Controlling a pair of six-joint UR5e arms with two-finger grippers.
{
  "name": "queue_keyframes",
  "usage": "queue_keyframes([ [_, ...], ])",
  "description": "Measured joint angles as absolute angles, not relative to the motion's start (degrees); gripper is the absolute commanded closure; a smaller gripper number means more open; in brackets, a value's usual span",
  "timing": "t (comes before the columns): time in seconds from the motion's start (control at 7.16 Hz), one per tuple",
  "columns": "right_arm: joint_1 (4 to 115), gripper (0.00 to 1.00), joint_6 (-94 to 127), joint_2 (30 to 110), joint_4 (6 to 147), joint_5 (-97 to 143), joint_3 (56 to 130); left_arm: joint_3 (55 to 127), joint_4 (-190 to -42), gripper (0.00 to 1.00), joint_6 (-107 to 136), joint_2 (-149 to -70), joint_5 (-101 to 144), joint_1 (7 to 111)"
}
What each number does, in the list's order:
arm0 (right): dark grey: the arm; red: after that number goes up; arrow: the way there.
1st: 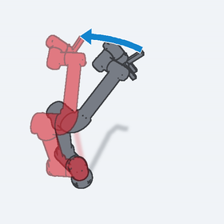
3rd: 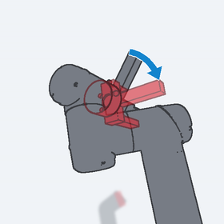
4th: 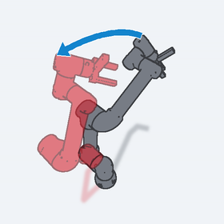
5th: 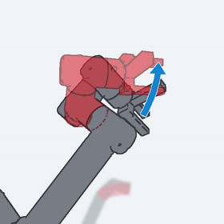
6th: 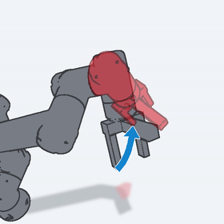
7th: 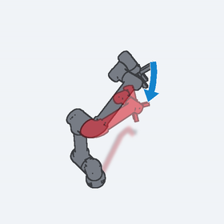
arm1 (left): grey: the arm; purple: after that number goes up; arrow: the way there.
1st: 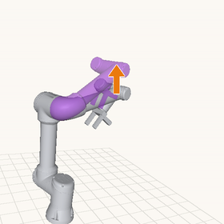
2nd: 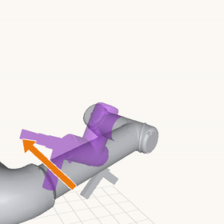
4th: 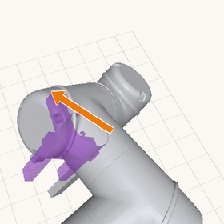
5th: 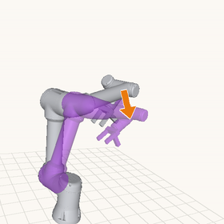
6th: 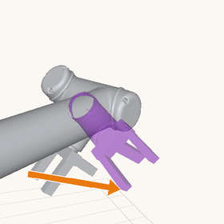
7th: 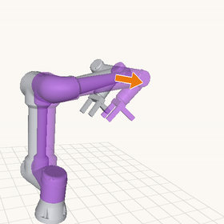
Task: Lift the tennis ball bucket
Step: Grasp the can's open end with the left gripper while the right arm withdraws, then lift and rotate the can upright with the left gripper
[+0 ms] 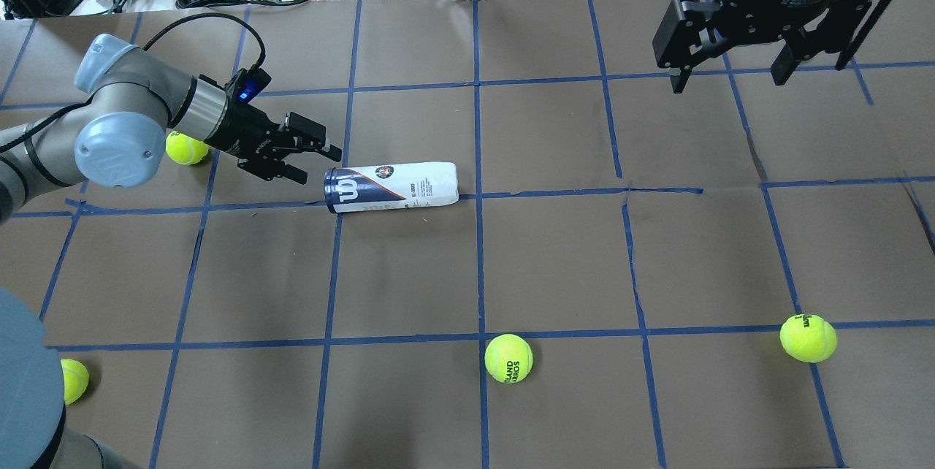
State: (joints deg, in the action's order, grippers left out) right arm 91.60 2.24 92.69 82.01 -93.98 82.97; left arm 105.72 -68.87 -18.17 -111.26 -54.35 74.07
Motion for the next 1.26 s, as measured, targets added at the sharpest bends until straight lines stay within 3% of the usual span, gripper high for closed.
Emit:
queue_keyframes([
  [0.14,91.6,0.00,2.4,92.7,82.1,-94.0,83.0,106.5,-67.8,0.05,-18.3,-112.1,-54.0,74.5],
  [0.28,91.6,0.00,2.5,92.7,82.1,-94.0,83.1,107.6,-66.6,0.13,-18.3,-112.5,-53.9,75.1],
  [0.42,91.7,0.00,2.7,92.8,82.1,-93.7,83.2,108.6,-65.8,0.33,-18.3,-112.6,-53.9,75.5],
  [0.56,91.9,0.00,3.0,92.7,82.4,-93.2,83.3,109.0,-65.5,0.63,-18.3,-112.5,-53.8,75.7],
  [0.7,91.9,0.00,3.0,92.7,83.4,-93.0,83.4,109.0,-65.3,1.00,-18.1,-112.4,-53.7,75.8],
  [1.26,91.9,0.00,2.6,92.6,86.5,-92.8,83.6,105.8,-66.1,1.00,-16.3,-112.2,-54.6,75.9],
])
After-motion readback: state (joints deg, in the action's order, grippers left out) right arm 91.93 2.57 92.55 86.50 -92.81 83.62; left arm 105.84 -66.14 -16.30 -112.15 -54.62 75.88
